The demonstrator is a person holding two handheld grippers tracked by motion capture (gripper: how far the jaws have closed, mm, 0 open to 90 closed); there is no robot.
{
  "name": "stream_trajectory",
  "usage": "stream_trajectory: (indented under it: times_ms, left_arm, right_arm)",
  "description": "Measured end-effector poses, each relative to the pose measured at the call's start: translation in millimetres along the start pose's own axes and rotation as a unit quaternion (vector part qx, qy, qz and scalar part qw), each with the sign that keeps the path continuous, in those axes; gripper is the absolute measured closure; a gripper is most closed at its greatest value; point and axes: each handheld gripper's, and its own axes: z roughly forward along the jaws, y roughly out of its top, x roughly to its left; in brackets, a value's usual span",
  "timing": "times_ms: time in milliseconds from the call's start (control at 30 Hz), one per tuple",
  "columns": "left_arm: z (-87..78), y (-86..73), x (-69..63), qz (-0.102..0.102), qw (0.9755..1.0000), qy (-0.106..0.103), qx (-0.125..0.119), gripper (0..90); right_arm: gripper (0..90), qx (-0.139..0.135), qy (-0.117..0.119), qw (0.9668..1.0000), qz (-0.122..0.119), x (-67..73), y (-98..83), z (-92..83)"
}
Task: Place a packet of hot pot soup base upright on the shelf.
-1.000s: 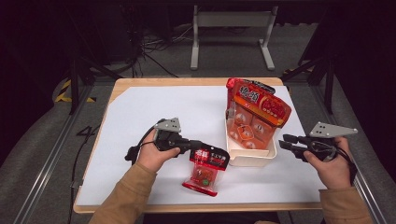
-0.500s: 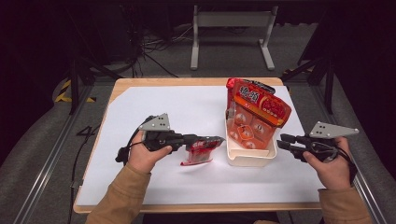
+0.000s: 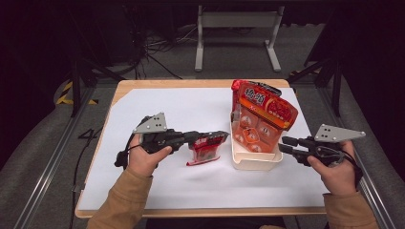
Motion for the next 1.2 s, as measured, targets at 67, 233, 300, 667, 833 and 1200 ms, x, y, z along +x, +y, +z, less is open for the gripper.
stream_trajectory:
  times_ms: [67,233,300,667,833,1200]
  left_arm:
    - [-0.2,1.1,-0.9,0.004,1.0,0.0,-0.006,90.0]
    - [-0.7,5.1,-1.6,0.016,0.9995,-0.01,-0.027,90.0]
    - [0.3,6.4,-0.3,0.02,0.9992,-0.017,-0.029,90.0]
    - [4.2,13.1,1.5,0.03,0.9987,-0.027,-0.029,90.0]
    - [7.4,17.0,1.4,0.032,0.9983,-0.033,-0.035,90.0]
    - [24.5,29.7,-0.2,0.043,0.9975,-0.043,-0.035,90.0]
  right_arm:
    - [66.5,-0.002,0.002,1.0,0.0,0.4,0.7,0.3]
    - [66.4,-0.007,0.004,1.0,0.0,0.8,2.7,0.0]
    - [66.4,-0.009,0.004,0.9999,0.0,0.1,2.8,-1.3]
    - [66.5,-0.029,-0.001,0.9995,0.015,-9.7,0.6,-11.2]
    - [66.5,-0.024,-0.014,0.9994,0.021,-15.5,-4.6,-12.1]
    - [66.6,-0.021,-0.03,0.9989,0.03,-23.0,-12.0,-16.5]
